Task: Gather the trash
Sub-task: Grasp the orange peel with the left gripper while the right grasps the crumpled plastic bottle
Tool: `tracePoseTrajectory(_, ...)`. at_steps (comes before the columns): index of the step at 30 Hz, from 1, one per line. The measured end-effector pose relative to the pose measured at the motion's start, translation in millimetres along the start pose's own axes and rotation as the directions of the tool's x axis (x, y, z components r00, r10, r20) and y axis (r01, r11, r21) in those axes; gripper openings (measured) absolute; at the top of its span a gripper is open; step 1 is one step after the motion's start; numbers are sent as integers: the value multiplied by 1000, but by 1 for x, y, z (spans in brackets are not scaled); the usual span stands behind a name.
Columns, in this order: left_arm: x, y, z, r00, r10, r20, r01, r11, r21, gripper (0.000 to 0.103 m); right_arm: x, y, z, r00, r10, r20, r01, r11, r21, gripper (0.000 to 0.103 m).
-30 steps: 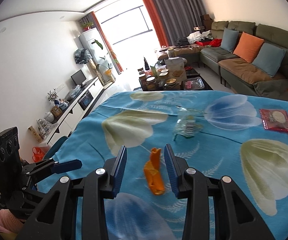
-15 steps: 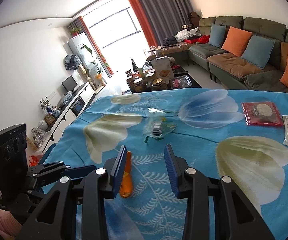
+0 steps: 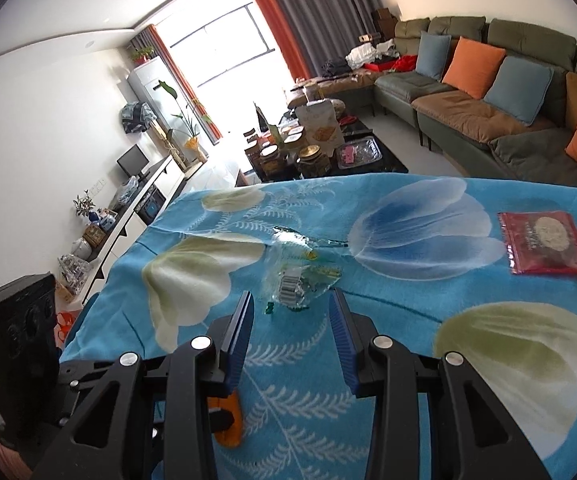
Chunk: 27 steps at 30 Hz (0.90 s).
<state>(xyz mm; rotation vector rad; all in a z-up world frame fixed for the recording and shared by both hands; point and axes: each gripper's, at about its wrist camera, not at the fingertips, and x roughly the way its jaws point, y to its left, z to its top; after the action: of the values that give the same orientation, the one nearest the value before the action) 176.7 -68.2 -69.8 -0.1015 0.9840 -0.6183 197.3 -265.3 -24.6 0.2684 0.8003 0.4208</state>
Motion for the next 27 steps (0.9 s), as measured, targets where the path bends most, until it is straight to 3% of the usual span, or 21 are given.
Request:
tracePoseTrajectory(2, 1, 1, 0, 1000, 4, 1, -4, 1000, -5, 25, 5, -1, 3, 1000, 1, -10, -1, 1000, 3, 37)
tracePoseTrajectory(8, 1, 3, -1, 1000, -8, 9, 8, 1000, -17, 17, 18, -2, 7, 999, 4, -34, -4, 1000, 11, 36)
tracePoseTrajectory(11, -1, 4, -2, 1000, -10, 15, 10, 1000, -16, 13, 21, -1, 6, 999, 3, -39, -3, 1000, 8, 27)
tracePoseTrajectory(16, -5, 6, -5, 1000, -12, 22, 12, 1000, -14, 11, 17, 1, 4, 1000, 8, -29, -8, 1000, 2, 9)
tracePoseTrajectory(27, -23, -1, -13, 998, -5, 56, 4, 1000, 12, 9, -16, 18, -4, 999, 6, 50, -3, 998, -61, 1)
